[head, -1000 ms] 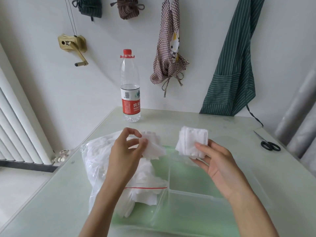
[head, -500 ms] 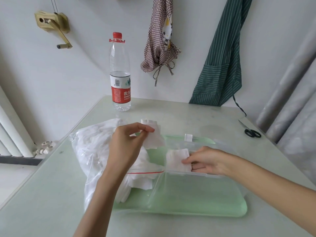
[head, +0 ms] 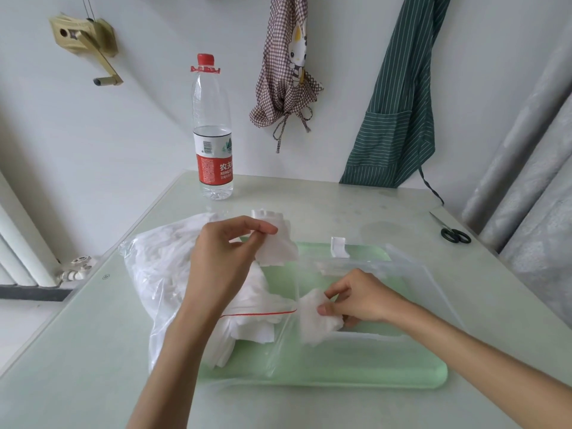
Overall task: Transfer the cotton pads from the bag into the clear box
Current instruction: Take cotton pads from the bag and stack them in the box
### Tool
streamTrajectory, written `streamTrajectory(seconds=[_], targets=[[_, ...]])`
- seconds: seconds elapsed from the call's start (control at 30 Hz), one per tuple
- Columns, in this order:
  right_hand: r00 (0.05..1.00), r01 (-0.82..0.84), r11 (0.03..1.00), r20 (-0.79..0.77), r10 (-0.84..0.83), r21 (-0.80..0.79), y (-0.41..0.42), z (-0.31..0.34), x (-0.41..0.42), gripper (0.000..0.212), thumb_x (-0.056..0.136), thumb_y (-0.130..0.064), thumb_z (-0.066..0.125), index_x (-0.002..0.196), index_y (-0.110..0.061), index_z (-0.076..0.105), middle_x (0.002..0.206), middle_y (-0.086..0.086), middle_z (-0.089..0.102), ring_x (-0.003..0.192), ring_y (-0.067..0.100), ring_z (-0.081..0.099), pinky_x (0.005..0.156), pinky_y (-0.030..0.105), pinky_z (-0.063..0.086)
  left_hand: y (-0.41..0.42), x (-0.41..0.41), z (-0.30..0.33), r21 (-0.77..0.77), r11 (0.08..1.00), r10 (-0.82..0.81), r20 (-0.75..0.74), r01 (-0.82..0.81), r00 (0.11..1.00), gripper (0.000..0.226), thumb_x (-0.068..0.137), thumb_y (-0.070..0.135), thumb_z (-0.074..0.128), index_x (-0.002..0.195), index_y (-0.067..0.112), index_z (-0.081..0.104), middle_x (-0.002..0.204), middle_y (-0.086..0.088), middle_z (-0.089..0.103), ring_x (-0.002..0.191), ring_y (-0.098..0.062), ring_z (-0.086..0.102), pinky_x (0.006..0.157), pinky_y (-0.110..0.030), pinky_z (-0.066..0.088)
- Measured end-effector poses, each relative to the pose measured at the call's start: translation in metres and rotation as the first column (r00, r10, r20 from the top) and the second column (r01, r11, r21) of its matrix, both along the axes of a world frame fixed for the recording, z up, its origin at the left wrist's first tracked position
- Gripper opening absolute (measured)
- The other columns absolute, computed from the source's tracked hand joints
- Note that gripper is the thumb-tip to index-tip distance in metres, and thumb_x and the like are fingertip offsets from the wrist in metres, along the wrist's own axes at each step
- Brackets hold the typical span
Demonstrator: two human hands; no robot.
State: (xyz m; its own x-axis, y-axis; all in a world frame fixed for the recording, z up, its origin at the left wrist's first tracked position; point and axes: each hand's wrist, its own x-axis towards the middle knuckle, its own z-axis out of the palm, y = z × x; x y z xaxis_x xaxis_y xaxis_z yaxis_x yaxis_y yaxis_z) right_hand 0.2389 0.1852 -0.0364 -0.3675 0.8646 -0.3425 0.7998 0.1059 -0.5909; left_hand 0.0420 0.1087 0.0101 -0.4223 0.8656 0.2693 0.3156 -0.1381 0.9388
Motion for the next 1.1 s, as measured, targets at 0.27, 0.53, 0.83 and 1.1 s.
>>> streamTrajectory(seconds=[0.27,0.53,0.83,1.1], targets=[[0.999,0.017,0.985,-0.036,-0.011,0.170,-0.014,-0.001,0.000,0.017,0.075,-0.030,0.077,0.083,-0.015,0.075,0.071,0.006,0.074,0.067,0.019,0.071,0.077,0.034,0.056,0.001,0.005,0.000,-0.017,1.000,-0.016,-0.011,0.016,1.000,0.028,0.086,0.010,0.061,0.068,0.029,0.073,0.077,0.014,0.072,0.080,-0.011,0.068,0.079,-0.045,0.056],[0.995,0.004,0.998,0.100,0.003,-0.063,-0.016,0.007,-0.002,0.035,0.085,-0.039,0.065,0.058,-0.016,0.064,0.060,-0.001,0.067,0.038,-0.001,0.053,0.046,0.014,0.041,0.001,0.003,-0.001,-0.030,1.000,-0.008,-0.023,0.007,1.000,0.028,0.086,0.012,0.061,0.071,0.032,0.074,0.079,0.013,0.072,0.080,-0.013,0.068,0.078,-0.047,0.056],[0.924,-0.187,0.941,0.376,0.070,0.283,-0.023,0.026,-0.001,0.056,0.082,-0.054,0.060,0.045,-0.016,0.045,0.045,-0.003,0.057,0.045,0.009,0.054,0.060,0.021,0.046,0.000,0.004,0.001,-0.050,0.993,-0.097,0.130,0.105,0.987,0.018,0.084,0.002,0.063,0.086,0.020,0.064,0.079,0.004,0.071,0.066,-0.003,0.067,0.070,-0.029,0.058],[0.824,0.199,0.976,-0.555,-0.116,0.092,-0.036,0.085,0.012,0.035,0.084,-0.051,0.059,0.081,-0.017,0.070,0.066,-0.003,0.067,0.051,0.008,0.058,0.047,0.017,0.042,-0.002,0.015,0.007,-0.045,0.942,-0.294,0.375,0.334,0.879,0.043,0.086,0.009,0.063,0.126,0.022,0.051,0.102,-0.010,0.071,0.095,-0.017,0.069,0.077,-0.023,0.058]])
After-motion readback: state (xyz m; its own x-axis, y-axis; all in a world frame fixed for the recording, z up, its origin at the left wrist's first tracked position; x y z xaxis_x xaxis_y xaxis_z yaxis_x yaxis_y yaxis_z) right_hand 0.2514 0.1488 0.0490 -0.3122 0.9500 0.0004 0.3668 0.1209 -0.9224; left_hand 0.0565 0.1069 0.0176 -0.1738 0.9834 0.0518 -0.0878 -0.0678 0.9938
